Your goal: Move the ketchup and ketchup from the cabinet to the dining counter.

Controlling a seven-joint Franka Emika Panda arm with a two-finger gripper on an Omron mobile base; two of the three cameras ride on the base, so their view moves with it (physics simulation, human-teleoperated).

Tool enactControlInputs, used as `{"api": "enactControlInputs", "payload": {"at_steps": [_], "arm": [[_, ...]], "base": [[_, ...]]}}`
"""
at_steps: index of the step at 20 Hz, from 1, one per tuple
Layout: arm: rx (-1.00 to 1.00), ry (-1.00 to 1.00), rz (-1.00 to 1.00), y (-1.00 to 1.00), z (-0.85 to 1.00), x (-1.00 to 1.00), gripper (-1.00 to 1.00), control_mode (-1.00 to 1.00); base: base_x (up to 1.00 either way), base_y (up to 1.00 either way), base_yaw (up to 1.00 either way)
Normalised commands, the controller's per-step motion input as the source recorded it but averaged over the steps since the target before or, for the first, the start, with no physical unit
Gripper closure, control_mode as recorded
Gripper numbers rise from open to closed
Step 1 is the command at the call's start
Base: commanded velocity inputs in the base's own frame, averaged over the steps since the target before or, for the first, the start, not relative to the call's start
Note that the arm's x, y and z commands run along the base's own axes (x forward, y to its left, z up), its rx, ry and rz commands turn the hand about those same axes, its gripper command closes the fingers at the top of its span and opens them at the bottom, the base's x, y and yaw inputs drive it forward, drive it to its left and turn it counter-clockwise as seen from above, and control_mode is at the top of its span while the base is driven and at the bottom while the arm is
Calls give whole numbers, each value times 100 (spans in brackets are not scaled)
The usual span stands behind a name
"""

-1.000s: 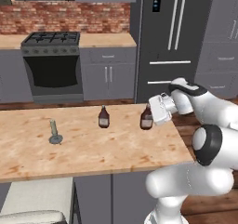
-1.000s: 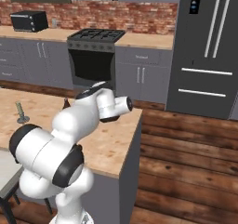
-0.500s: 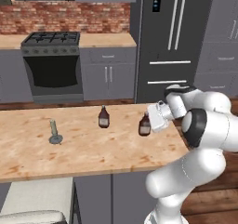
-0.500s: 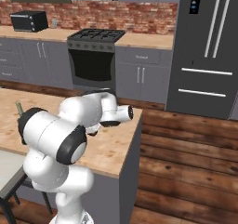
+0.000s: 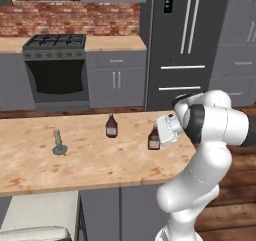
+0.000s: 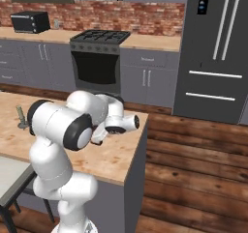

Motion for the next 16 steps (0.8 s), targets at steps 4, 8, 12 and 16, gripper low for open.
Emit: {"api": "enactControlInputs", "payload": {"at_steps": [4,8,12,16], "arm": [[0,0,0,0,-51,13,100,-100],[0,0,0,0,-57,0,100,-100],[-1,0,0,0,-66,-3,-100,-100],[0,-4,0,0,-57,-19,-100,-100]], "base": [[0,0,0],[0,0,0],[0,0,0],[0,0,0]]}}
